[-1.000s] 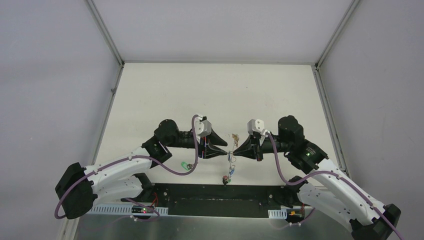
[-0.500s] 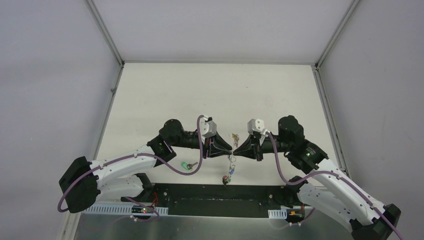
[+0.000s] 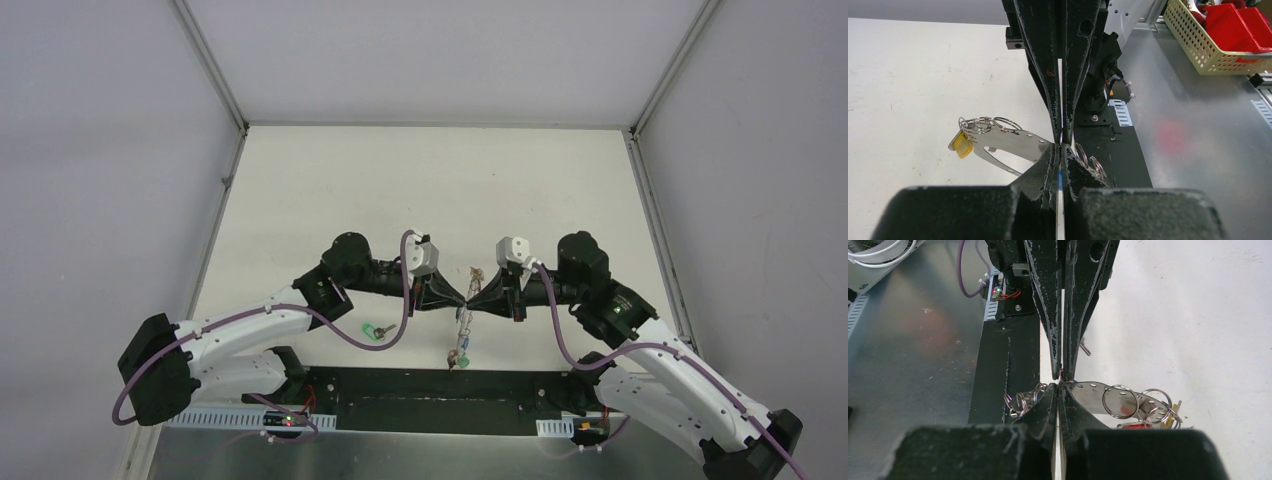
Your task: Put the keys on the keyring
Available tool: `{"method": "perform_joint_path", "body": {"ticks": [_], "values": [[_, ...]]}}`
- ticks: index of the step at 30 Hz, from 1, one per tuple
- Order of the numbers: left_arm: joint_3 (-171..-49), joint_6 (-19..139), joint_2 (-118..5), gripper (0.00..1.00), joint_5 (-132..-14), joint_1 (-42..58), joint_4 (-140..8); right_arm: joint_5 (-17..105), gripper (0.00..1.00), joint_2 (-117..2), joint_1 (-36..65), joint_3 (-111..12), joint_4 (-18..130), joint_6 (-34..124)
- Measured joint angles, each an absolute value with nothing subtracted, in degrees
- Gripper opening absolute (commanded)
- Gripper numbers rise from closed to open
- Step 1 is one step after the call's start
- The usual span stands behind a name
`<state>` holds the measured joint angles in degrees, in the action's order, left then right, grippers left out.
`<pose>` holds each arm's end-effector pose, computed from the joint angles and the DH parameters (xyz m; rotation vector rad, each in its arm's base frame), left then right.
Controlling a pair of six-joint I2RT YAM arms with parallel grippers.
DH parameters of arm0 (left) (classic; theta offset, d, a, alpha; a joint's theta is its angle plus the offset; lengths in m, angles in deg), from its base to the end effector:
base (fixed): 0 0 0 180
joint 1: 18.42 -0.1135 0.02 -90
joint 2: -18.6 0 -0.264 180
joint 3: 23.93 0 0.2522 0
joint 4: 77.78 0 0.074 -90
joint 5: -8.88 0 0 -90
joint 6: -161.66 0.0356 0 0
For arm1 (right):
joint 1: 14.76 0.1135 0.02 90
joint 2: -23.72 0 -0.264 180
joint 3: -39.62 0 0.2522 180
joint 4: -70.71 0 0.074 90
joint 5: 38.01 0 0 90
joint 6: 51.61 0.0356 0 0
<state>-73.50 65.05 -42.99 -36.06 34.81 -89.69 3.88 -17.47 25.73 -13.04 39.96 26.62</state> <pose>0.1236 -0.2075 0.2930 1.2655 1.2306 -1.3984 0.1051 0.1246 0.3052 -1.3470 1.4093 1.1308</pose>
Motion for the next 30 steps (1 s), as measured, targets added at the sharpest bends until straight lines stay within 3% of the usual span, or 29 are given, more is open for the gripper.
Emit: {"method": "perform_joint_path", "body": {"ticks": [4,8,13,24,30], "values": [[-75.84,66.82,-42.46,0.00,-36.85,34.85,-83.85,4.60,0.36,-17.27,25.75,-13.04,40.51,27.27],[-79.01,70.27,-41.37,0.00,-38.20,34.87,-74.24,6.21,0.53,-15.94,25.73,-13.04,41.27,27.84],[-86.70,76.63,-41.39,0.00,-40.39,34.87,-58.30,8.36,0.59,-13.66,25.73,-13.04,41.58,28.01],[-104.52,89.18,-48.34,0.00,-45.61,35.31,-31.86,11.61,0.62,-12.96,25.73,-13.04,41.75,29.11],[-109.06,92.80,-52.45,0.00,-51.25,37.61,-23.86,13.80,0.72,-12.77,25.73,-12.03,44.81,33.04]]}}
